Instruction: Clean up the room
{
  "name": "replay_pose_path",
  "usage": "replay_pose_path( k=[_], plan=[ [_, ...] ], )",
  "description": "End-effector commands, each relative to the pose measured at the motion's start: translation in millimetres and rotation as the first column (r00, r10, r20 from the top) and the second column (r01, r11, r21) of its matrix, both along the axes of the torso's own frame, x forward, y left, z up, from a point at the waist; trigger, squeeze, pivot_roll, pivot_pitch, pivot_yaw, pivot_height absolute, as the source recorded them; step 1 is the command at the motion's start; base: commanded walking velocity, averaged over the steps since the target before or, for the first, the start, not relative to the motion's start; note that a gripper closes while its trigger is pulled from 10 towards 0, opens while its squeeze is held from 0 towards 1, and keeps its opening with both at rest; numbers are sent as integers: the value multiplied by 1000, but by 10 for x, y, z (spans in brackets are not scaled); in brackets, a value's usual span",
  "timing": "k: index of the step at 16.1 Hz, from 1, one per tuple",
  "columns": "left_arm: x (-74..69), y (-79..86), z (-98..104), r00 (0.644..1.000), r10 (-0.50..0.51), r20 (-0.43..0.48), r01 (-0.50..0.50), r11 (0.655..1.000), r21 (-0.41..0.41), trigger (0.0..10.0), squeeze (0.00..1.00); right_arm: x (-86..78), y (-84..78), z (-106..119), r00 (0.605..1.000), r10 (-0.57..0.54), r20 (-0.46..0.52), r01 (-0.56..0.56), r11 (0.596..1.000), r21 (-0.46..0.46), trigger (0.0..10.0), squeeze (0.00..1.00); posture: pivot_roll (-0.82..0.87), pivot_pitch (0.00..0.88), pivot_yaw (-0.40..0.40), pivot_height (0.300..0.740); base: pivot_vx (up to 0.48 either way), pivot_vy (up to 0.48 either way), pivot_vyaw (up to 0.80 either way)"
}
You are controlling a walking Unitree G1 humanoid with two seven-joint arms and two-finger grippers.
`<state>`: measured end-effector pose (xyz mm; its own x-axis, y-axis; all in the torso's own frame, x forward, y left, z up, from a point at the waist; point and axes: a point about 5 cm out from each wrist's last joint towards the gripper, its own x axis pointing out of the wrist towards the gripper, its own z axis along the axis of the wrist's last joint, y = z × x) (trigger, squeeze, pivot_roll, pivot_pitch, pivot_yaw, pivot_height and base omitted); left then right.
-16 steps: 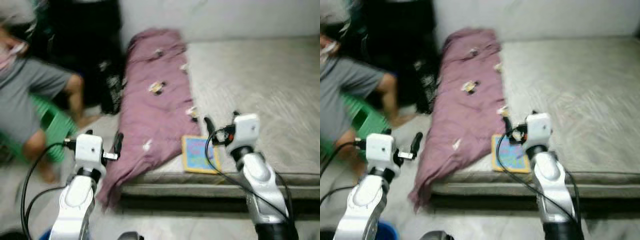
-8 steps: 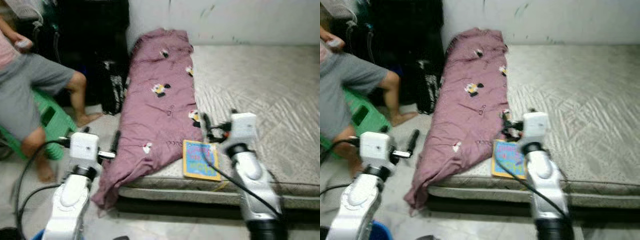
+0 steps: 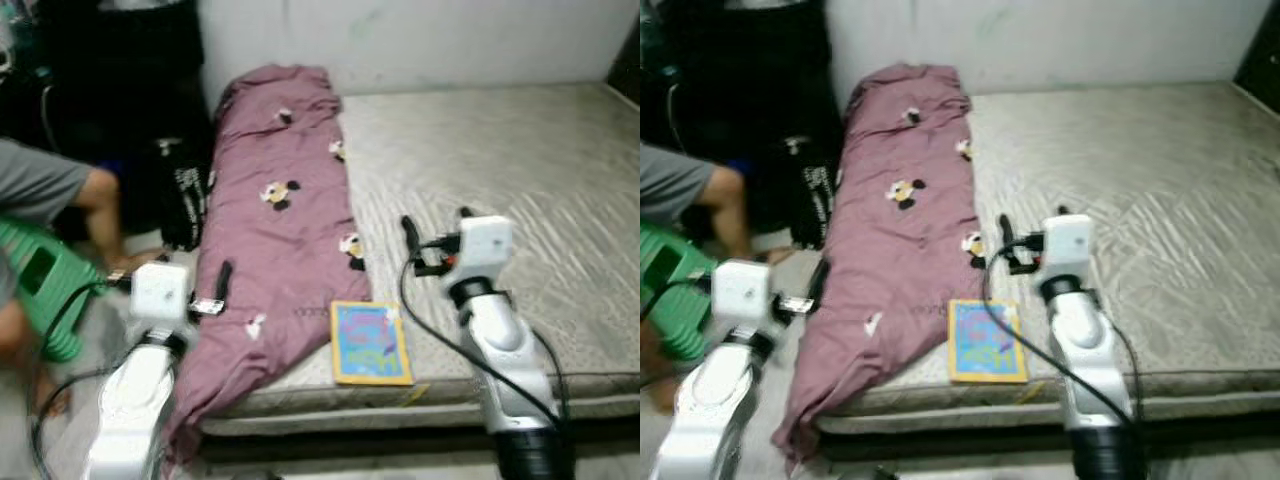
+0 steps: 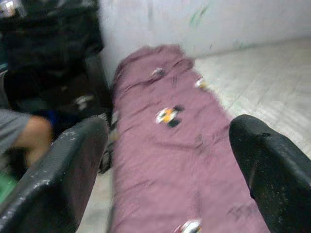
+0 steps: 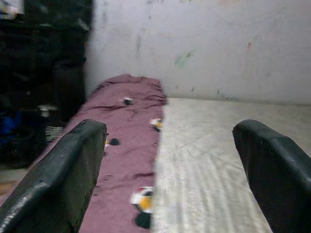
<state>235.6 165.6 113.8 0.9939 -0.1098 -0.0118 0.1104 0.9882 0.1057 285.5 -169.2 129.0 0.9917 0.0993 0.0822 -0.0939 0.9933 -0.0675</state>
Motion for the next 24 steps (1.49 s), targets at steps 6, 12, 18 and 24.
replay_pose_path(
  k=[6,12,18,24],
  plan=[
    [67,55,81,998,38,44,-41,998,53,10000,0,43,-62,56,998,-56,25,56,998,13,10000,0,-49,0,43,740,0,0,0],
    [27,-43,33,1000,5,25,-6,1000,12,10000,0,4,-49,9,998,-66,9,66,998,23,10000,0,-61,0,49,740,0,-136,-200],
    [30,-36,20,1000,6,25,-6,1000,10,10000,0,33,-45,7,999,-47,12,47,999,-14,10000,0,-62,0,40,740,0,-324,0],
    [28,-47,15,1000,3,27,-3,1000,10,10000,0,32,-27,5,999,-30,14,30,999,-28,10000,0,-66,0,38,740,0,-434,0]
  ],
)
